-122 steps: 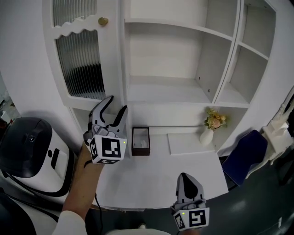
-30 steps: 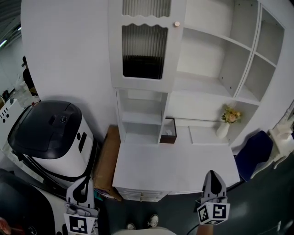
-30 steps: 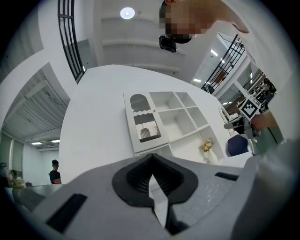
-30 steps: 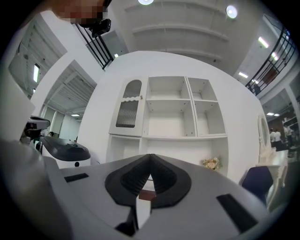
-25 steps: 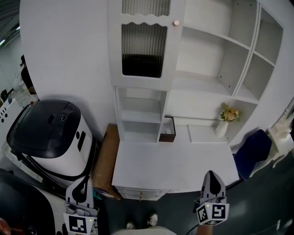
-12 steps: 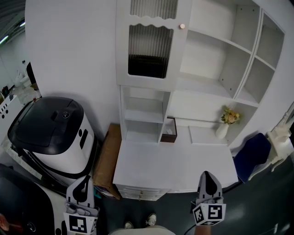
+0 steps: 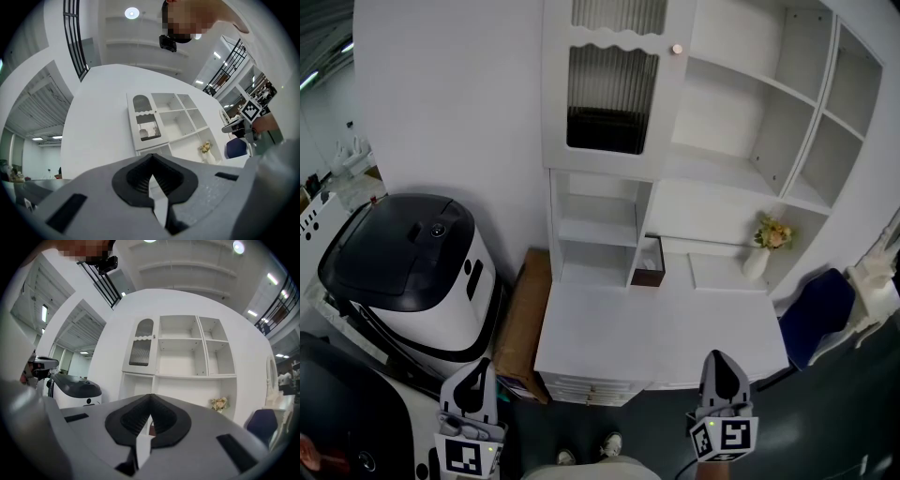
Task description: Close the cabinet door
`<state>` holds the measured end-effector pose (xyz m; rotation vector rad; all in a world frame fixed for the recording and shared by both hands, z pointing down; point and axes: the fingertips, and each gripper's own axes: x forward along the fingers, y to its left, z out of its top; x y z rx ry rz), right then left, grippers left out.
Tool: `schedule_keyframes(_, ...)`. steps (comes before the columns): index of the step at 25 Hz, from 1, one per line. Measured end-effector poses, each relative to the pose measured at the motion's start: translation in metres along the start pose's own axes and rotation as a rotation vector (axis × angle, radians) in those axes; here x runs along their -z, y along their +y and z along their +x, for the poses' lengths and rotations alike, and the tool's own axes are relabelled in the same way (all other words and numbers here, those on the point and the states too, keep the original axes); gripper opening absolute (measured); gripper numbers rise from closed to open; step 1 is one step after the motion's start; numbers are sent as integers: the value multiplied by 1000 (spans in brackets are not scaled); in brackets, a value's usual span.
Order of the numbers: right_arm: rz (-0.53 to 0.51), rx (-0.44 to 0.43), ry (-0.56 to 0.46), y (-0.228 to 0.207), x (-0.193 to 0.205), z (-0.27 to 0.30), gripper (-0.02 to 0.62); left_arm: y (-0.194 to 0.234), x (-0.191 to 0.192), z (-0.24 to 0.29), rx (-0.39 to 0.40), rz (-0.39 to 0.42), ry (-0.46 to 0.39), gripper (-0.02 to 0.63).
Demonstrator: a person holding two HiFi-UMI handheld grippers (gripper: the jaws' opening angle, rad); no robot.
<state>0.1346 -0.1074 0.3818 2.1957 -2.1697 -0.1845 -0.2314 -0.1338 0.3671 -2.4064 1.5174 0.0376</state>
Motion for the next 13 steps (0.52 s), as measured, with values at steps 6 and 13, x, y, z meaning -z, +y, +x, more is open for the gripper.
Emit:
schedule_keyframes(6, -3, -12, -12, 9, -5, 0, -2, -2, 1, 0, 13, -8, -3, 5)
schedule_keyframes(13, -13, -34, -34, 23, -15, 4, -2, -5, 4, 2, 31, -16, 3, 5)
